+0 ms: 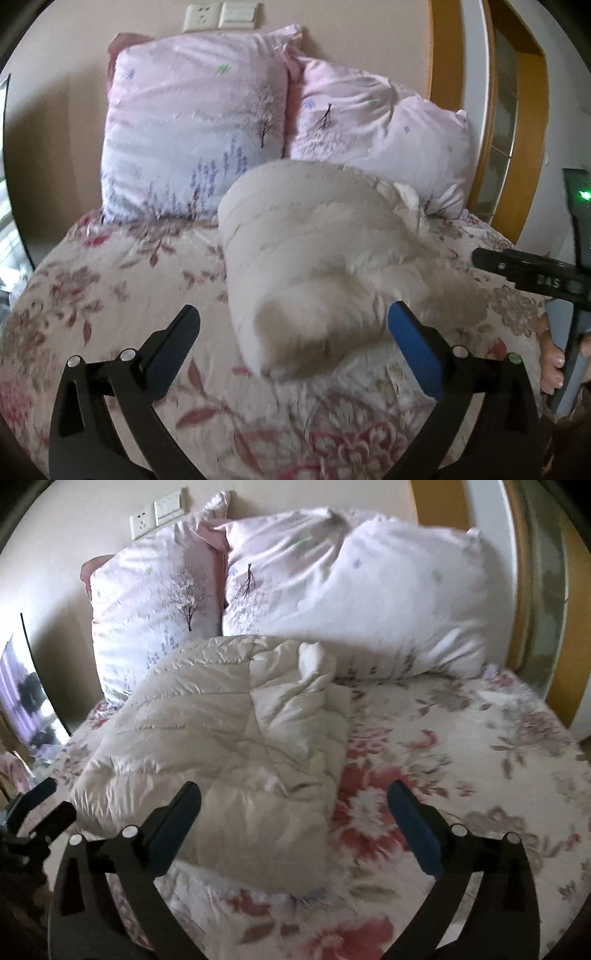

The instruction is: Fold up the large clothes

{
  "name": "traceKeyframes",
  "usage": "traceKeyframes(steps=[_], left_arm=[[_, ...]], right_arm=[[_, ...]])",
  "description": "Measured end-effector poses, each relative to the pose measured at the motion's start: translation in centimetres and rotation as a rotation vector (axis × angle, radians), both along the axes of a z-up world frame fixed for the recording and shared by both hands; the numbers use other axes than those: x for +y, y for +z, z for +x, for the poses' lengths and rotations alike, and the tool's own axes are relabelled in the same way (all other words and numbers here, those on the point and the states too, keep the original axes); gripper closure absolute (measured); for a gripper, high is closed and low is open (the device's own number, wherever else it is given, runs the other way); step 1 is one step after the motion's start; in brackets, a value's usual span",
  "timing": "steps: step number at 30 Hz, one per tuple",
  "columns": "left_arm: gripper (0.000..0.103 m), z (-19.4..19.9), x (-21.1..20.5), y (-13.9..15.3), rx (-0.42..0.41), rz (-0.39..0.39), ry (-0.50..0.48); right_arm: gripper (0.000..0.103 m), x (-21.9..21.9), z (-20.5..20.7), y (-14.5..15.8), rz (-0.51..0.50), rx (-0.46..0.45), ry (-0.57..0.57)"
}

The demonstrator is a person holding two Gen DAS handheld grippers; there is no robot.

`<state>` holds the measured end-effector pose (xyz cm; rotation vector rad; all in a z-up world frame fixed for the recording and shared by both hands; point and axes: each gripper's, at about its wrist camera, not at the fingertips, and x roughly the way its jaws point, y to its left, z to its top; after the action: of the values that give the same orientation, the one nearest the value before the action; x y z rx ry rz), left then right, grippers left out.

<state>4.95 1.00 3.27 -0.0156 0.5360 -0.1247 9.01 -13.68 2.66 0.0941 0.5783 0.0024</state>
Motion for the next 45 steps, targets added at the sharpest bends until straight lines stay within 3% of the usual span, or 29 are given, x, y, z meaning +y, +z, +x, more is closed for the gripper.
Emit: traceKeyframes(steps=[8,18,45], left_arm=[[0.001,-1.3,0.3,-2.5,0.126,0.023,0.081],[0.001,-1.0,-0.3,-4.2,0.27,0.094,0.129],[0.001,-0.3,-1.3,-4.8,0.328,0.132,0.125]], right_arm=[[0.002,1.6,-3.2,-2.8,0.012,0.082,0.051],[0.002,3.5,-3.1,-5.9,-0.025,0.249,0.063],[0.002,3.8,-2.3,-7.4,-0.044,0.324,0.064]])
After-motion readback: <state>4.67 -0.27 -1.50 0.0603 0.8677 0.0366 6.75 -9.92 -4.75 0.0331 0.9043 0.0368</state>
